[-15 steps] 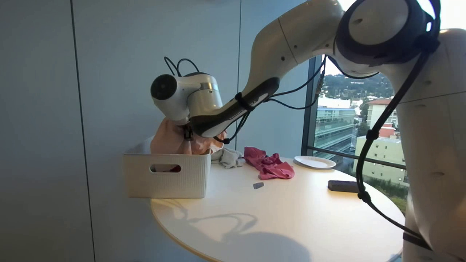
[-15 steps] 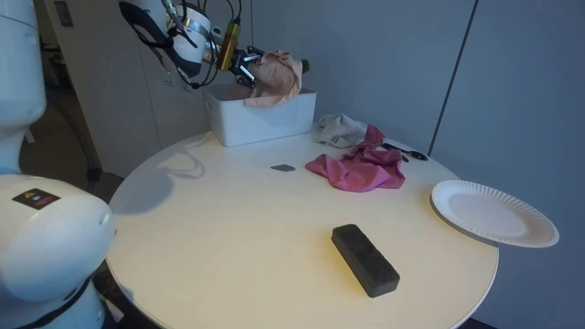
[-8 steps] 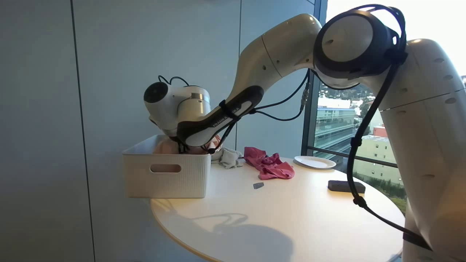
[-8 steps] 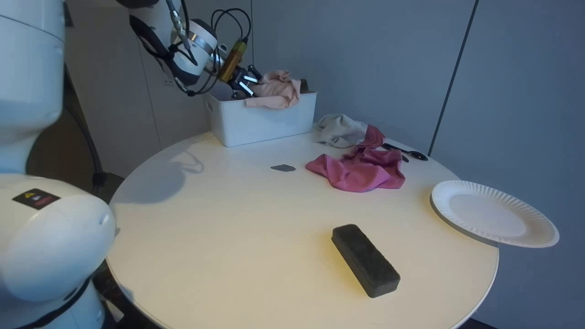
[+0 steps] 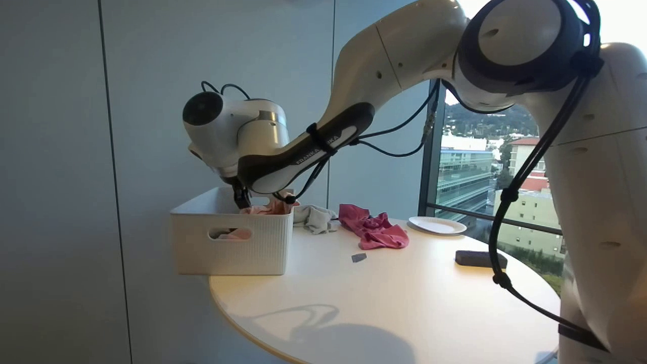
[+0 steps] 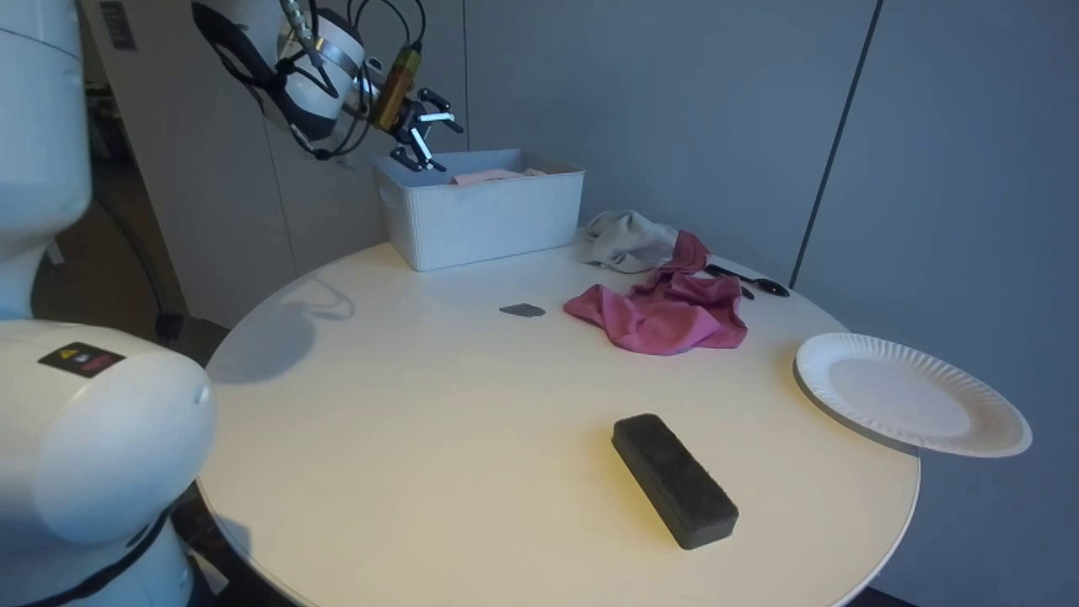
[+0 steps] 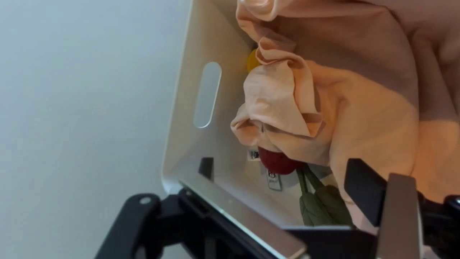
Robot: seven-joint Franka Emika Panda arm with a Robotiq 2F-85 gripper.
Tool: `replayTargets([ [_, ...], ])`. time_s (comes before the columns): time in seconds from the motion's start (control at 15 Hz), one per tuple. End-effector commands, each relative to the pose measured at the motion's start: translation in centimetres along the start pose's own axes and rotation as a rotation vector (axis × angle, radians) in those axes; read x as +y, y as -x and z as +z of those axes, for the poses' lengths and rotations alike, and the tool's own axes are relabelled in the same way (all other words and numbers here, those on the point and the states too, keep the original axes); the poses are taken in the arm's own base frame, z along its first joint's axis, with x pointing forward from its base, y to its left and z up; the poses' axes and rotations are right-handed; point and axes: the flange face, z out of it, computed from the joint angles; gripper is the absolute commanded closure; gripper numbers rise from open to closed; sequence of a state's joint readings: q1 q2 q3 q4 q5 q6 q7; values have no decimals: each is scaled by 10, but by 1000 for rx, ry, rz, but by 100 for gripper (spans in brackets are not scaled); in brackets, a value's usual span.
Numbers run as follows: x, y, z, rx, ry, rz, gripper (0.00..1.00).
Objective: Put the toy moose on the pink shirt, wrap it up and put it inside the white basket
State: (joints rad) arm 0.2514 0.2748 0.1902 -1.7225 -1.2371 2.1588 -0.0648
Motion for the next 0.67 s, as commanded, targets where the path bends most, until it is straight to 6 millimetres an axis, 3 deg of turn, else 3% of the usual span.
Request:
replayTargets([
  [0.0,-7,31,-53,-44,43,110,0],
  [0.27,-27,88,-71,-176,43,323,0],
  [0.6,-59,182,-43,-328,-68,566,0],
])
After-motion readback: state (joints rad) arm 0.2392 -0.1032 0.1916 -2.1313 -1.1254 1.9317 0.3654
